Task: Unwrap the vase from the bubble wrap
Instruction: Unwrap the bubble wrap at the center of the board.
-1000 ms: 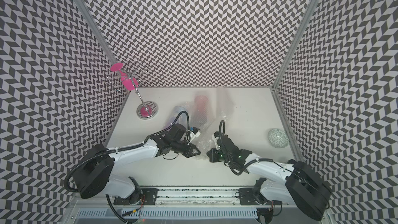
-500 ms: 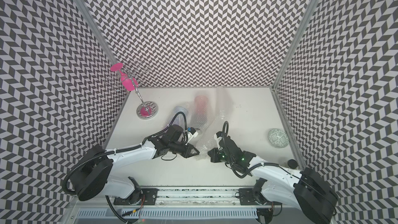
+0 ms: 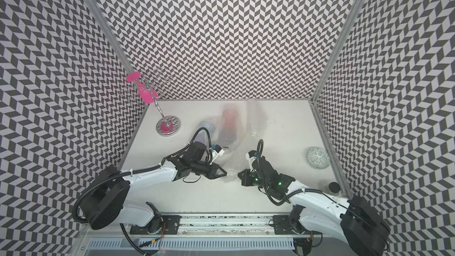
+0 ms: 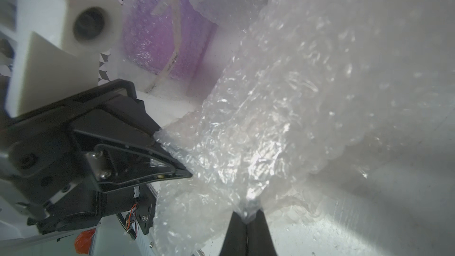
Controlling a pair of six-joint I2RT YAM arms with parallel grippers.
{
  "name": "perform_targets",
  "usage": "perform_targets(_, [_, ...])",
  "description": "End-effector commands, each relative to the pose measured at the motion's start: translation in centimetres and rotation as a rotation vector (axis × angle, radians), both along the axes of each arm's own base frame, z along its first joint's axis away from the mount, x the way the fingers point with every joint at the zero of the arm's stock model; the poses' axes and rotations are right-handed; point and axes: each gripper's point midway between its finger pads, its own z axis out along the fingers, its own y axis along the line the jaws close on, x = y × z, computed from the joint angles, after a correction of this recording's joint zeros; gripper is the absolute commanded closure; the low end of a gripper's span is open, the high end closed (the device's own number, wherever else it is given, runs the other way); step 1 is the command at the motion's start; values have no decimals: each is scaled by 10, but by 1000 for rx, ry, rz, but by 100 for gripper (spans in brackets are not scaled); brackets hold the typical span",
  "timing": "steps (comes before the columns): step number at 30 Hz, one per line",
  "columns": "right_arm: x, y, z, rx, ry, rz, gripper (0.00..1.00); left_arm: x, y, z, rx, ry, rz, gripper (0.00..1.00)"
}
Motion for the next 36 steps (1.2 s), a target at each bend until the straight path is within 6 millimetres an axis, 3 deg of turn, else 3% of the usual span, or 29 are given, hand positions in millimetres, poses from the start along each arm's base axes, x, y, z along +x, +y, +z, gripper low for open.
perform_targets(1, [-1,-47,-39,-199,49,-130,100,4,27,-22,105,54,77,100])
perform_targets(5, [-3,-44,-40,-200,49,-104,92,0,24,-21,96,59,60,100])
perform_targets(12, [0,-32,-35,-161,26,-65,61,-12,14,-20,90,66,7,100])
perform_targets(20, [-3,2,-17,-73,-36,50,47,-18,8,-13,74,65,-17,100])
perform_targets(28, [-20,29,1,-9,-88,153,44,-22,6,-14,70,73,-29,100])
perform_targets(32, [-20,32,-13,-46,-42,150,43,-25,2,-13,69,68,-46,100])
perform_targets(36, [-17,33,-28,-102,3,138,48,-27,0,-14,68,66,-48,100])
